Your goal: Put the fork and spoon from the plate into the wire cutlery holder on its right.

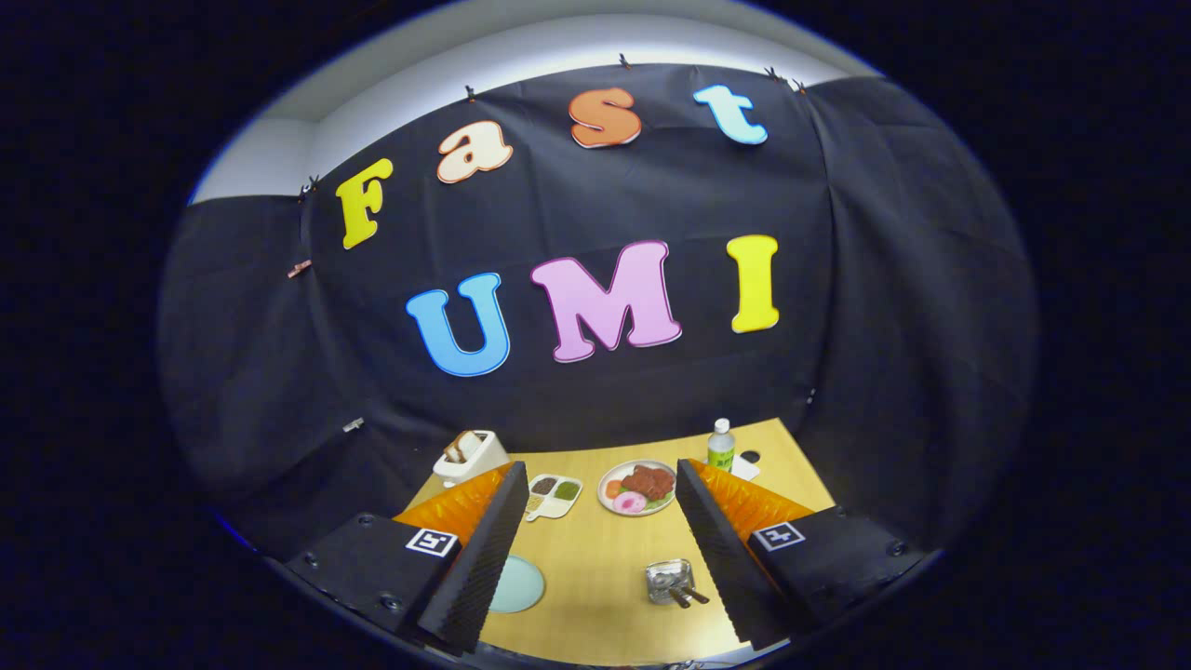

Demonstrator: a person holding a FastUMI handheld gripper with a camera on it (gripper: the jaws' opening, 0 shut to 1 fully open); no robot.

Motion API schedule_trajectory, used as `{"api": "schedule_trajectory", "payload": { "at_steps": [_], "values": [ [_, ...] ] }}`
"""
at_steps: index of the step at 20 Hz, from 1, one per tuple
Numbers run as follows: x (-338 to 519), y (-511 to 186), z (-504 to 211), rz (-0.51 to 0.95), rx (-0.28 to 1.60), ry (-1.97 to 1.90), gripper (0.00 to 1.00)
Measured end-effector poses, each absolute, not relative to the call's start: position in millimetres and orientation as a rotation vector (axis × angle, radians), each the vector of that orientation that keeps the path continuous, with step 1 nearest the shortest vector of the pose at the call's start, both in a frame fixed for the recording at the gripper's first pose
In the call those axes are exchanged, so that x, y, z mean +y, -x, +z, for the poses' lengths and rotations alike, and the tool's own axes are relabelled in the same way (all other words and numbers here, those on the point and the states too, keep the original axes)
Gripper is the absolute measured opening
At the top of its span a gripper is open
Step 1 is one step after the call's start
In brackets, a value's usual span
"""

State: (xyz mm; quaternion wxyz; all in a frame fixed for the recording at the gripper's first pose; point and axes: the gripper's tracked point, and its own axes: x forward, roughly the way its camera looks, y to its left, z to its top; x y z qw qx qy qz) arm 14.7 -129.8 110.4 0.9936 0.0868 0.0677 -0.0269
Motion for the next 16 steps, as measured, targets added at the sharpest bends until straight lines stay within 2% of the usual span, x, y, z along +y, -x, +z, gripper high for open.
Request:
{"api": "schedule_trajectory", "payload": {
  "at_steps": [3,12,16],
  "values": [
    [-110.7,-0.4,115.2,-0.068,0.037,-0.103,0.98],
    [-88.3,23.9,25.6,-0.096,0.11,-0.157,0.99],
    [-81.3,24.7,15.3,-0.071,0.108,-0.118,0.99]
  ]
}}
